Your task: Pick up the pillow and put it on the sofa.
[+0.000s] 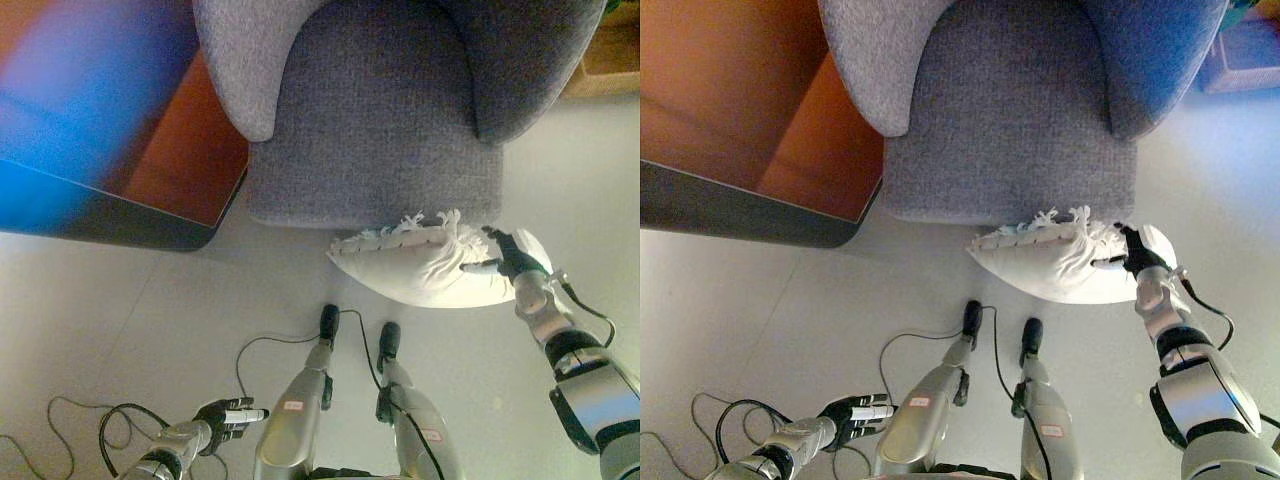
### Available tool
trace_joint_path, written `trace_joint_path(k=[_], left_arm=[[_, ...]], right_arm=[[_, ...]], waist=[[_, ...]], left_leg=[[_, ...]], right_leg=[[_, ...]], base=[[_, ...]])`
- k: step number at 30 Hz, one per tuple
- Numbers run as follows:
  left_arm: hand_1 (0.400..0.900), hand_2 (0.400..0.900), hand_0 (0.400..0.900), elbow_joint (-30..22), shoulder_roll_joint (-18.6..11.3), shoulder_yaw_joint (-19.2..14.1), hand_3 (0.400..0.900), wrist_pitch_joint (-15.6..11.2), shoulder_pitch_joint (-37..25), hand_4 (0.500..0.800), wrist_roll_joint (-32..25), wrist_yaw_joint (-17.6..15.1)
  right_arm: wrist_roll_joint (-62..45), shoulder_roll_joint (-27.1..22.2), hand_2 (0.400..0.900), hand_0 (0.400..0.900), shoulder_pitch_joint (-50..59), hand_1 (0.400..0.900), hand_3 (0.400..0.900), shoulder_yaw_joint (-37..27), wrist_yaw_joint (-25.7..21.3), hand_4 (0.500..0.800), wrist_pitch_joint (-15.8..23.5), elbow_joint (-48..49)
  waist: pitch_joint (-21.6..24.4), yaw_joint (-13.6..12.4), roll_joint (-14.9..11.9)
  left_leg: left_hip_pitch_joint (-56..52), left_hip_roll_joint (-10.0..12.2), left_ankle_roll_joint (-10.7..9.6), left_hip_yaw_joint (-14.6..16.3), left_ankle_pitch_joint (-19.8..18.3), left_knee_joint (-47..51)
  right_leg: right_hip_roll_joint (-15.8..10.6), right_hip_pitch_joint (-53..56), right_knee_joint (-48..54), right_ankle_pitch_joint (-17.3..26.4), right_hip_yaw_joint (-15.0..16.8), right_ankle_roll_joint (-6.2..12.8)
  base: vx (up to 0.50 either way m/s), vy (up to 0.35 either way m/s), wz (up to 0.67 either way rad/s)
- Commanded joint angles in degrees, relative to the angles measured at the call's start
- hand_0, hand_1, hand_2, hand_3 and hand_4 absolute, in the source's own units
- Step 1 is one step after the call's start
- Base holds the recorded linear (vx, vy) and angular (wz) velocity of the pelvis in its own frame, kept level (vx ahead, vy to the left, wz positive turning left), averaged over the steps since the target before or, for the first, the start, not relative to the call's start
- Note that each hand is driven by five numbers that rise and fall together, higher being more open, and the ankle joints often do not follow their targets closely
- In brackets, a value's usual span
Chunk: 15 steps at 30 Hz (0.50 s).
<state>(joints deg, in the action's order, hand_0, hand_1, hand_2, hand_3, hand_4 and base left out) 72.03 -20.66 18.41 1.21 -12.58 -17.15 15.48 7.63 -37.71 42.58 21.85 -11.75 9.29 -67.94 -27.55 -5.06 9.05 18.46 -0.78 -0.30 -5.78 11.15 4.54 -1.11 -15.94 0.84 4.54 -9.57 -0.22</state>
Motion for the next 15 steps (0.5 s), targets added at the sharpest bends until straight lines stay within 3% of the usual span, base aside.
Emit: trace_joint_path(k=[1,8,15], left_arm=[[0.900,0.900,0.900,3.05,0.19,1.80,0.900,0.71,1.02,0.800,-3.01,-0.24],[0.900,0.900,0.900,2.27,1.60,2.71,0.900,-0.75,1.22,0.800,-5.43,-0.68],[0.900,0.900,0.900,1.85,2.59,2.98,0.900,-1.40,0.90,0.800,-6.18,-1.49]], right_arm=[[-1.40,-6.52,0.900,0.900,4.02,0.900,0.900,2.64,-0.87,0.800,0.23,4.07],[-2.42,-7.51,0.900,0.900,9.72,0.900,0.900,4.25,0.17,0.800,-0.76,6.02],[-3.96,-6.15,0.900,0.900,12.40,0.900,0.900,5.09,0.92,0.800,-1.52,7.28]], waist=[[-0.74,0.23,0.11],[-2.24,-0.36,2.50],[-2.25,-1.08,3.19]], left_leg=[[1.42,-4.81,0.21,1.87,-2.78,-0.91],[6.36,-5.20,-0.15,2.28,-1.73,-2.44],[9.99,-5.33,-0.09,2.13,-1.69,-3.82]], right_leg=[[-1.95,-7.60,-10.58,-3.85,1.01,2.00],[-2.17,-13.01,-13.57,-4.31,1.01,1.79],[-2.15,-17.11,-15.53,-4.54,1.28,1.60]], base=[[-0.07,0.081,-0.01],[-0.06,0.076,-0.01],[-0.04,0.033,-0.01]])
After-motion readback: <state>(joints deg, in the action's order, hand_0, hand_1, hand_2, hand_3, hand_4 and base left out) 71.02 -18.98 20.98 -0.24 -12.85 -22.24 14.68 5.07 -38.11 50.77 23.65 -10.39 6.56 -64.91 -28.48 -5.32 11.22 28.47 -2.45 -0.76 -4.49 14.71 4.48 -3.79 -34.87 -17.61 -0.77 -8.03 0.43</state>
